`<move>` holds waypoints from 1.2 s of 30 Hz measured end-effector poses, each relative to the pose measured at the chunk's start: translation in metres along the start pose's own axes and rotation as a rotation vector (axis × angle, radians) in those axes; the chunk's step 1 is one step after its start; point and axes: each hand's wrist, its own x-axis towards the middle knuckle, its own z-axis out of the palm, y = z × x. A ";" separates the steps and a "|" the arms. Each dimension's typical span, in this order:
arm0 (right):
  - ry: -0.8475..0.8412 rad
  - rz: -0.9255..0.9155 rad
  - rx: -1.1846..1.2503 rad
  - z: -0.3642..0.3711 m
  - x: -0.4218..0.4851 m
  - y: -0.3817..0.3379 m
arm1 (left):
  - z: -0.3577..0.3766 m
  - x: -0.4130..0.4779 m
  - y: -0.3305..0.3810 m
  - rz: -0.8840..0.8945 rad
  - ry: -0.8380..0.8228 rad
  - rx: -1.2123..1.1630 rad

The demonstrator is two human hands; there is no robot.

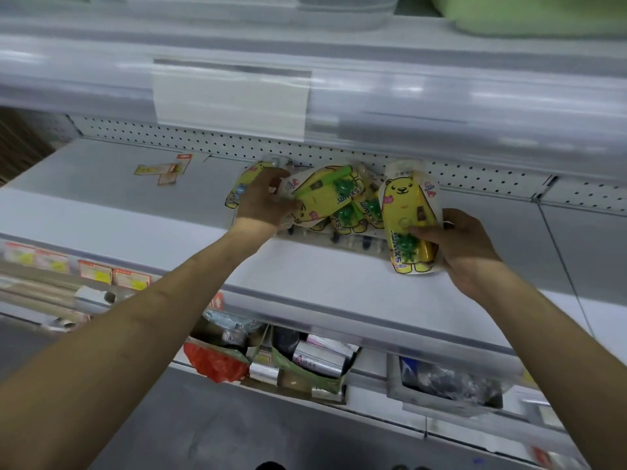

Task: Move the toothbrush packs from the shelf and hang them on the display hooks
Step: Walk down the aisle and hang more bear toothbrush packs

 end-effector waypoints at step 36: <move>0.249 0.085 0.235 -0.050 -0.142 0.020 | 0.046 -0.097 0.030 -0.220 -0.515 -0.563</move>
